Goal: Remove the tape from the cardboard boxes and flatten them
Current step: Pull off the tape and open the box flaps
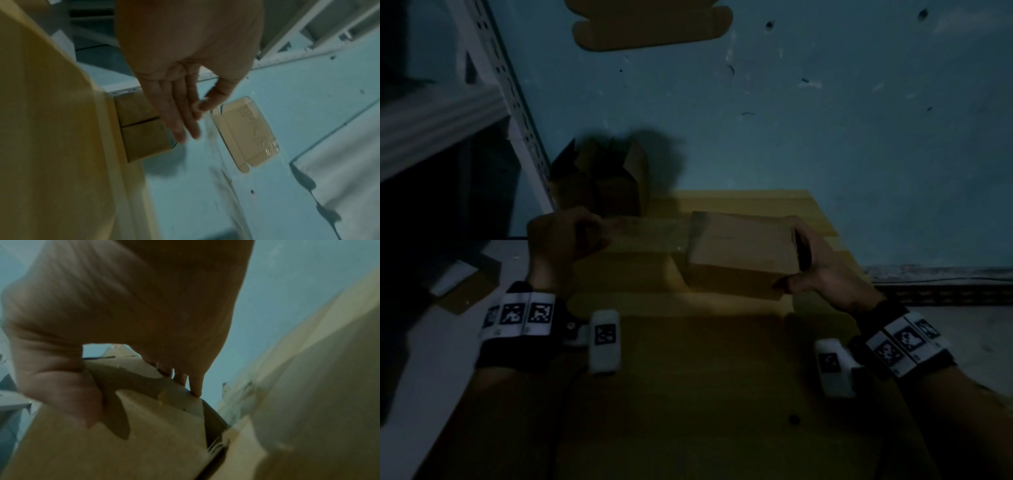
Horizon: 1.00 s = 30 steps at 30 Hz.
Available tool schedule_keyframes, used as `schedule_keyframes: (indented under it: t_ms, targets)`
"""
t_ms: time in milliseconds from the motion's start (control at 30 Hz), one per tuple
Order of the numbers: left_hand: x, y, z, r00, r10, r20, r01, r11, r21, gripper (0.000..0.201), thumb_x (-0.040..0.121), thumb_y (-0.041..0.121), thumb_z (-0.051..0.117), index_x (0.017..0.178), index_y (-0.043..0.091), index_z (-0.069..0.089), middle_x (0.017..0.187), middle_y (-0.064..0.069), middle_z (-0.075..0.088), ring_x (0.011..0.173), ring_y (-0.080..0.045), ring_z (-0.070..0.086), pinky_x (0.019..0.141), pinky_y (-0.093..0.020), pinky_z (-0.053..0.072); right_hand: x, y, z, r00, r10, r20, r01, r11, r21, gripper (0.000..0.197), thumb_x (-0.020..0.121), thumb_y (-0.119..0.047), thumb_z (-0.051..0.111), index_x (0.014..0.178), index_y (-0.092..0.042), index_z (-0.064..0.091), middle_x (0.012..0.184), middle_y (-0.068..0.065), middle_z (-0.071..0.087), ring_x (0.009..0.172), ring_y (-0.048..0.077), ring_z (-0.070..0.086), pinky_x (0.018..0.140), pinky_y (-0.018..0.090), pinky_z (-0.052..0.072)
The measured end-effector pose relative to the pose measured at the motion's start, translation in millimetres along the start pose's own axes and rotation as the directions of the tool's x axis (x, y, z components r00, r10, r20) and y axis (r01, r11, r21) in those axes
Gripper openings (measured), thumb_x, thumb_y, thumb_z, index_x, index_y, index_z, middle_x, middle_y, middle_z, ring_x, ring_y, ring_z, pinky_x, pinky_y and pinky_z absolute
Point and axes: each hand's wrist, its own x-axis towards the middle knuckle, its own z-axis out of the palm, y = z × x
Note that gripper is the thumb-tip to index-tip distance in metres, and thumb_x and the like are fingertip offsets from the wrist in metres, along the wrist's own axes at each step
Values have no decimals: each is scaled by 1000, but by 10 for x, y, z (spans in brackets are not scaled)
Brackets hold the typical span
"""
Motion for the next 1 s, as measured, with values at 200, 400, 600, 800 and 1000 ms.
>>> schedule_keyframes:
  t_ms: [200, 400, 600, 800, 1000]
  targets:
    - [-170, 21, 121, 963, 229, 139, -235, 972, 28, 33, 90, -18, 42, 89, 8, 62, 100, 2, 75, 96, -11, 71, 78, -25, 57, 23, -9, 19, 998, 58, 0, -58, 998, 33, 78, 59, -1, 74, 131, -11, 48, 128, -13, 60, 123, 5, 55, 90, 35, 51]
    - [-292, 29, 326, 861, 337, 380, -416, 898, 146, 35, 74, 9, 52, 42, 24, 55, 43, 3, 51, 42, -11, 48, 61, -31, 48, 6, -78, 57, 996, 87, -9, -87, 996, -6, 83, 55, -12, 78, 132, -11, 47, 126, -12, 60, 123, 13, 56, 90, 44, 52]
    - [-314, -104, 394, 832, 316, 457, -438, 879, 190, 37, 78, 45, 54, 60, 13, 49, 55, -7, 44, 51, -22, 44, 54, -31, 35, 2, -46, 32, 995, 98, -20, -99, 994, -34, 74, 67, 17, 75, 132, -6, 47, 132, 5, 58, 126, 20, 55, 105, 56, 47]
    - [-413, -131, 587, 806, 256, 534, -528, 720, 451, 64, 68, 90, 46, 109, 43, 58, 107, 5, 56, 91, -7, 59, 70, -28, 49, 6, -41, 60, 995, 101, 6, -101, 995, -29, 78, 63, 8, 76, 134, -8, 46, 131, -2, 57, 127, 14, 54, 107, 53, 47]
    - [-409, -138, 753, 858, 293, 422, -486, 729, 482, 37, 77, 51, 77, 101, 25, 68, 97, 8, 67, 91, -7, 63, 75, -29, 51, 23, -36, 84, 992, 116, 56, -114, 993, -39, 84, 65, 2, 78, 138, -16, 42, 131, -8, 55, 129, 16, 52, 102, 46, 51]
